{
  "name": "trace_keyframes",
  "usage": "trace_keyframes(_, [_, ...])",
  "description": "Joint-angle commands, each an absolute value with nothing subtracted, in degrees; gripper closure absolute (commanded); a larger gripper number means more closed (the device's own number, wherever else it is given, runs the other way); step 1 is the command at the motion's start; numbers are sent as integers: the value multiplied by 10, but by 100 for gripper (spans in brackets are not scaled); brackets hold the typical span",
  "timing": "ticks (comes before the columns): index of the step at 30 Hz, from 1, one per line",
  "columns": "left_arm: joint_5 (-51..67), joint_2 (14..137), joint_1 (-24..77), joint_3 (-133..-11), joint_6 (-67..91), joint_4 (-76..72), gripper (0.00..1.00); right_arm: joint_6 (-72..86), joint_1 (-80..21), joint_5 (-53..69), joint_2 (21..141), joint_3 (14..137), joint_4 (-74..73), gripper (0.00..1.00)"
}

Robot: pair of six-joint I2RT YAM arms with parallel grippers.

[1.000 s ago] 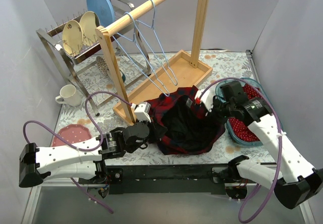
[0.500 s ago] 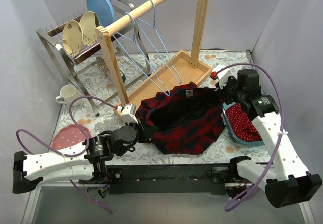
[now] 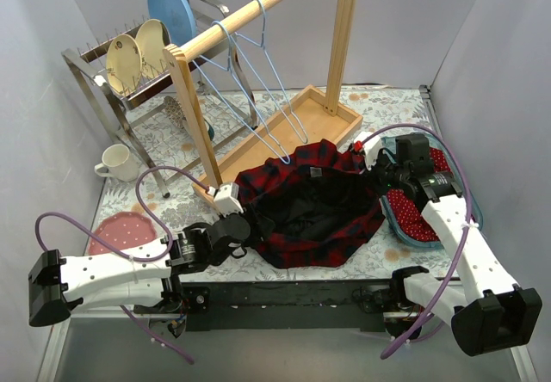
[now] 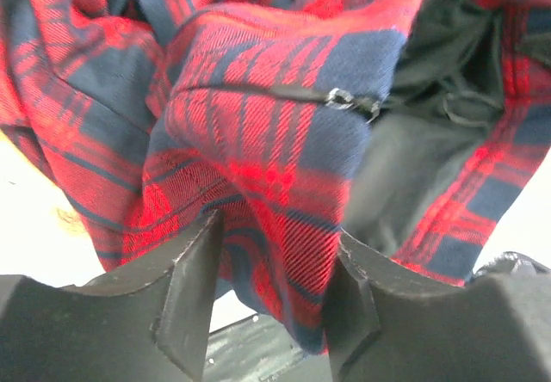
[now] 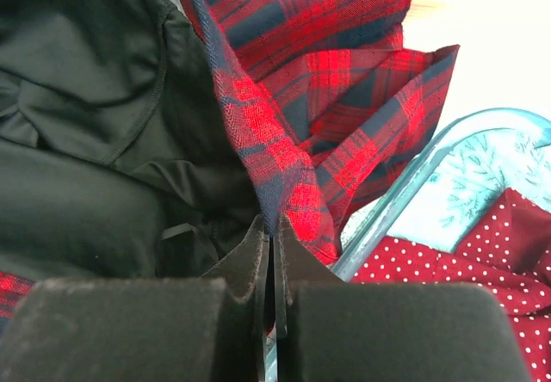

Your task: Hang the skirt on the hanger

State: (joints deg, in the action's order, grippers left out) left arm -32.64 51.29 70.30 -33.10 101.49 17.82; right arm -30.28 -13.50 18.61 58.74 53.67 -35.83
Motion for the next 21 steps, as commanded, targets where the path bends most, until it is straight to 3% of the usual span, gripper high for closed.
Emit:
trace_keyframes(1, [-345,508,678,-339,1013,188,54,-311,-133,214,571,526,-338,99])
trace_keyframes(13, [-346,482,661,-382,988,223,46,-319,-127,211,565,514,-340,99])
trace_keyframes(16, [-345,479,658,-381,985,230,51,-320,-123,216,564,514,-339,99])
trace_keyframes(20, [-330,487,656,-381,974,222,72,-321,-122,223,563,520,-344,99])
trace_keyframes(21, [-326,490,655,-381,972,216,83,-323,-122,226,563,522,-345,99])
